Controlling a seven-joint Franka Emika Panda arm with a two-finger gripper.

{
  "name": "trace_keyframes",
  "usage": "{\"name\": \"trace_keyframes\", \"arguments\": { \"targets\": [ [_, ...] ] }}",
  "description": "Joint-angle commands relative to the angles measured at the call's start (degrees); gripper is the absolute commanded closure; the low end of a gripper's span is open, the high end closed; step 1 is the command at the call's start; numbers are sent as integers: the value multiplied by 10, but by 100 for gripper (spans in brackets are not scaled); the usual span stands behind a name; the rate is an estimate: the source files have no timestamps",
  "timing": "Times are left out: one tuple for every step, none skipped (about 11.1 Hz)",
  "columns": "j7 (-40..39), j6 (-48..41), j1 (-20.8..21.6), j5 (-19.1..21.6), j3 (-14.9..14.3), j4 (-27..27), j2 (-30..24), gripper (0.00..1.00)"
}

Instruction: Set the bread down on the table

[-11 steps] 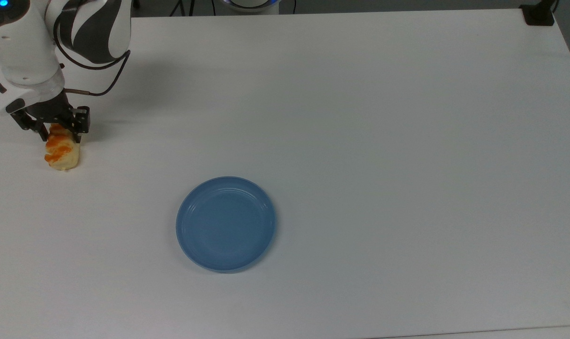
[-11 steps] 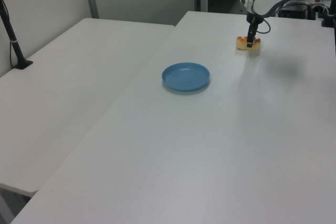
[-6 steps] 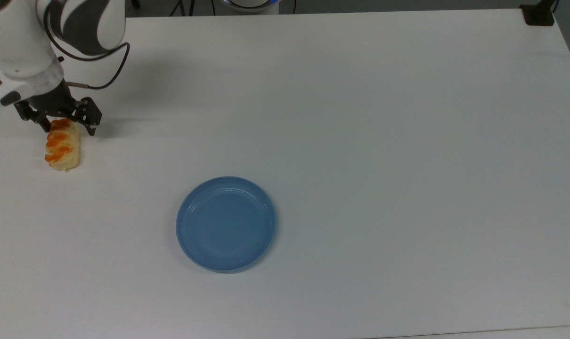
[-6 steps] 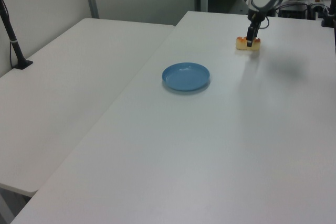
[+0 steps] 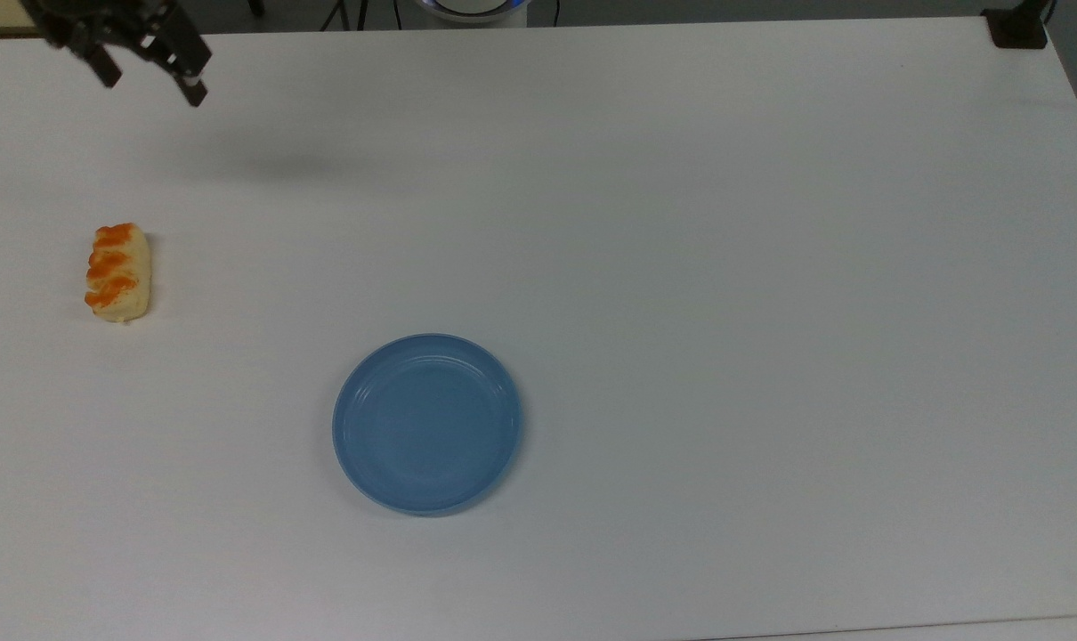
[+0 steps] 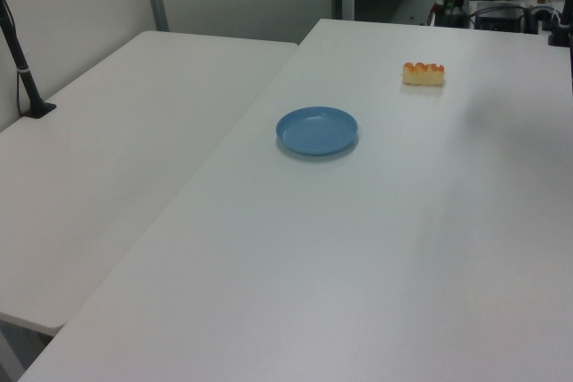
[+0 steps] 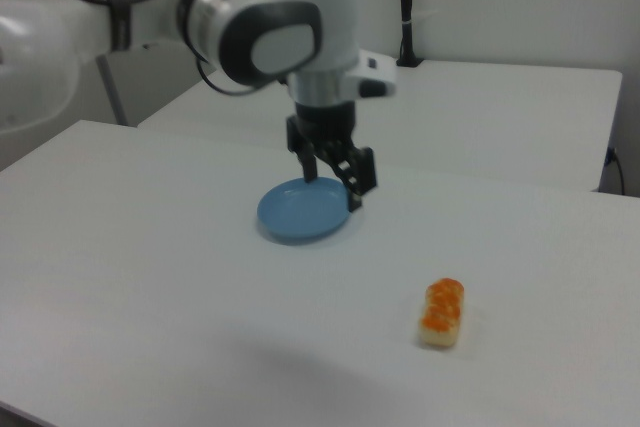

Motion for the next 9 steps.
{"name": "trace_keyframes", "arguments": {
  "targets": [
    [177, -21, 104, -1, -46, -5, -52, 0],
    [204, -21, 158, -1, -85, -6, -63, 0],
    [208, -21, 200, -2, -111, -5, -67, 0],
    [205, -29, 231, -4, -125, -5, -69, 0],
    [195, -31, 253, -12, -126, -6, -69, 0],
    [170, -30, 260, -28, -121, -7, -68, 0],
    [121, -30, 261, -37, -107, -7, -67, 0],
    [67, -29, 253, -37, -84, -7, -65, 0],
    [40, -28, 252, -37, -78, -6, -66, 0]
  ]
}}
